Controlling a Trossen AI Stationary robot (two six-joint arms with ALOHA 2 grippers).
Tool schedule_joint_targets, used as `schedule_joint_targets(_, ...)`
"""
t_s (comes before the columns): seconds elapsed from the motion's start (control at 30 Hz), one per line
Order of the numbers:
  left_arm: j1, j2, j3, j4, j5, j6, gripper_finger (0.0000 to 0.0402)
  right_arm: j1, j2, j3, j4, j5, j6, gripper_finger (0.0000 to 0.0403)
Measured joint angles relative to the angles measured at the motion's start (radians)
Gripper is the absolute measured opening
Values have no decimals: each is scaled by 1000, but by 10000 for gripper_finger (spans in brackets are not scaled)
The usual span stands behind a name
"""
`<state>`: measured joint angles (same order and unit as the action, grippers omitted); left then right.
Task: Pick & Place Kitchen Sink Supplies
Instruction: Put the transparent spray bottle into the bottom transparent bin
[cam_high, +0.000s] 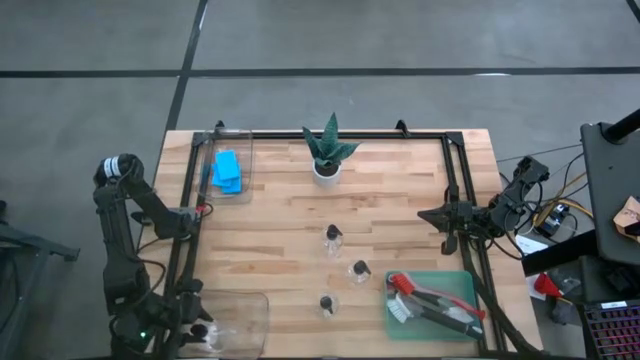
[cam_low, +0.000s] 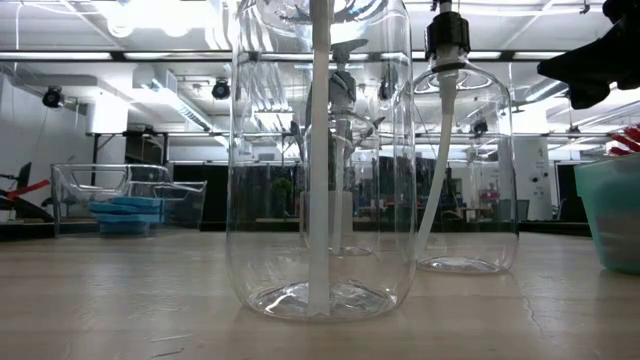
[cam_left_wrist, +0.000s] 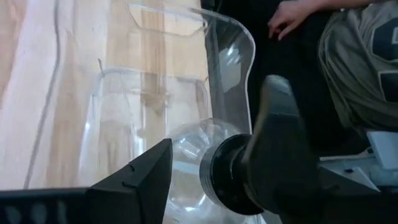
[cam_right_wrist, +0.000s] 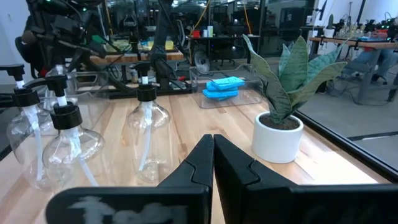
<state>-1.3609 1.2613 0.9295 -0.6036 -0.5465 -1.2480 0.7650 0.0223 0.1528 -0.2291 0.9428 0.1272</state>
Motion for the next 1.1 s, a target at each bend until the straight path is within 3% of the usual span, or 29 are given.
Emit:
schedule_joint_targets(0.83, 0, 17, -2, 46, -41, -67, 235, 0, 0, 0, 0, 0, 0, 8)
schedule_joint_targets(1.1, 0, 17, -3, 77, -71, -44, 278, 0, 0, 0, 0, 0, 0, 8)
